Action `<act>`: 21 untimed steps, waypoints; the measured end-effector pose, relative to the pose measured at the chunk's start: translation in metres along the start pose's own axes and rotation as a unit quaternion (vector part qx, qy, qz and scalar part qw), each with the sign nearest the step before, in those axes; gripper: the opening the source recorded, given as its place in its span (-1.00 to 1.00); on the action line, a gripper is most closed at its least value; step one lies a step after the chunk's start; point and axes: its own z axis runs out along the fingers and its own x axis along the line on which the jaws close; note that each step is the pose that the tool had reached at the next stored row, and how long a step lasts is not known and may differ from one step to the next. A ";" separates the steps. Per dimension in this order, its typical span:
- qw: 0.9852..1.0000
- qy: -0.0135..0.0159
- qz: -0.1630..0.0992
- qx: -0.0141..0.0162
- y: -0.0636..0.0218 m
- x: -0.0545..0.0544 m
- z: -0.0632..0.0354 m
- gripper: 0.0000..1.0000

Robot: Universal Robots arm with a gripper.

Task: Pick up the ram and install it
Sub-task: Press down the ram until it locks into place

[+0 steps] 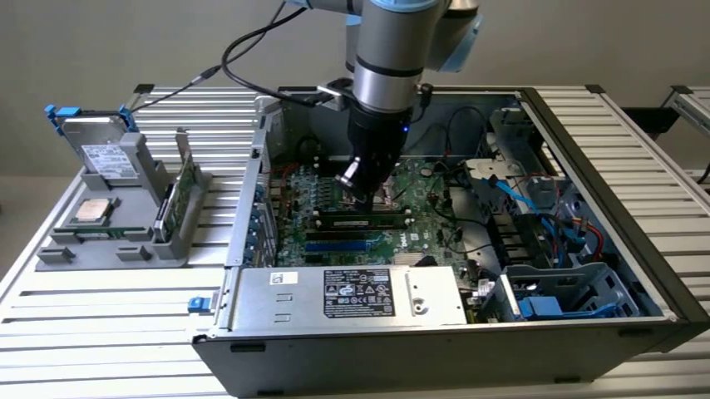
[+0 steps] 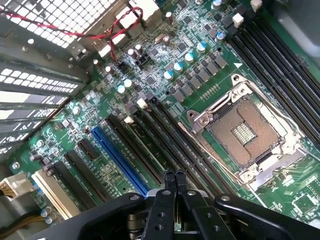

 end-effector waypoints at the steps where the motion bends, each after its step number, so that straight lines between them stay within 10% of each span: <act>1: 1.000 0.000 0.006 -0.001 0.0000 0.000 -0.0005 -0.80; 9: 0.999 0.001 0.044 -0.002 0.0000 0.000 -0.0018 -0.80; 21: 0.996 -0.001 0.094 0.011 0.0000 0.000 -0.0018 -0.80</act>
